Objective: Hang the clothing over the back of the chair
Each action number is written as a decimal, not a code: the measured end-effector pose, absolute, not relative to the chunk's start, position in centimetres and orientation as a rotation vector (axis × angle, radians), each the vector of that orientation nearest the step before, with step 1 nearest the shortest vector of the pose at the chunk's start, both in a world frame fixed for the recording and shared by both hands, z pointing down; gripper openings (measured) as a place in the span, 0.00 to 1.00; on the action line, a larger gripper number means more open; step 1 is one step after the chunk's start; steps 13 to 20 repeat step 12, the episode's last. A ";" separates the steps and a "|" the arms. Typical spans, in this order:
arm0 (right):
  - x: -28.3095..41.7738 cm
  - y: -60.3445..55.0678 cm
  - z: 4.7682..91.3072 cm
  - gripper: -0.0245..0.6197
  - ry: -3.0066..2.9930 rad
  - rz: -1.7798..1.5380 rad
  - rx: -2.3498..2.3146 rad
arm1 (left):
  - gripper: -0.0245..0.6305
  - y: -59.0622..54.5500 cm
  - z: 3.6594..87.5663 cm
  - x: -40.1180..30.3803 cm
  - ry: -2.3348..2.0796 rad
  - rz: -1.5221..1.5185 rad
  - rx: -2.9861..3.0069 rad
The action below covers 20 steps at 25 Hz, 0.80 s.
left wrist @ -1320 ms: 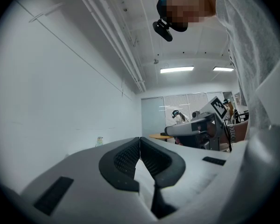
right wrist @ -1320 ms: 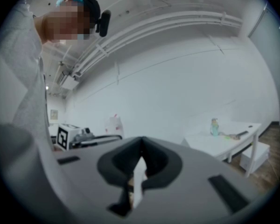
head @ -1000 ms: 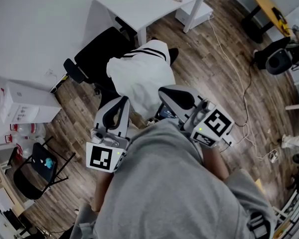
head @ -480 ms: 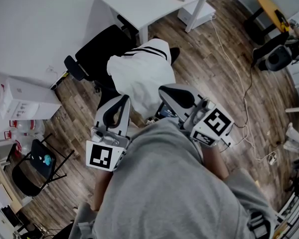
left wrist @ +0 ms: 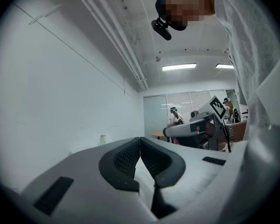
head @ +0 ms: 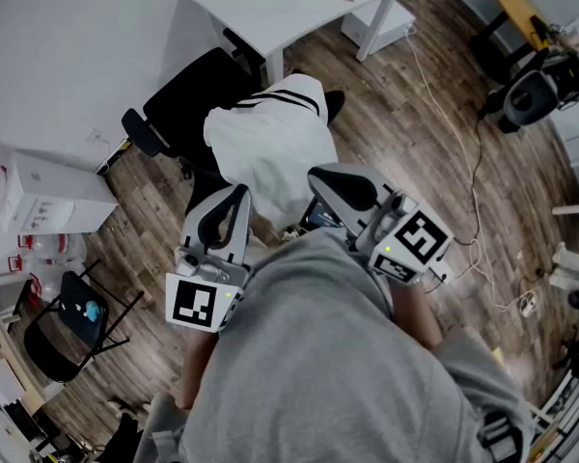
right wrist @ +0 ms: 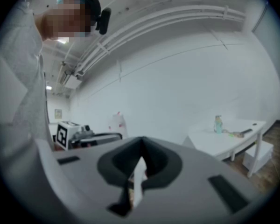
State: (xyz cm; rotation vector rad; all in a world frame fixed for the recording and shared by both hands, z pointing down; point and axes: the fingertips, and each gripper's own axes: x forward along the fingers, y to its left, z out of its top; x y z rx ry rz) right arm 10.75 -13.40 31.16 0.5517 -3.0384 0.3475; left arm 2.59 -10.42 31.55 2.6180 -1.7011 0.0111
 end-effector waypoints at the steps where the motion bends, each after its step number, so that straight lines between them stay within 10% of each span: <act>1: 10.8 -13.4 31.1 0.09 -3.037 0.348 0.552 | 0.09 -10.4 31.5 2.6 -1.701 0.011 2.618; 20: 11.1 -13.3 30.9 0.09 -3.040 0.335 0.557 | 0.09 -10.2 31.6 2.6 -1.703 0.009 2.615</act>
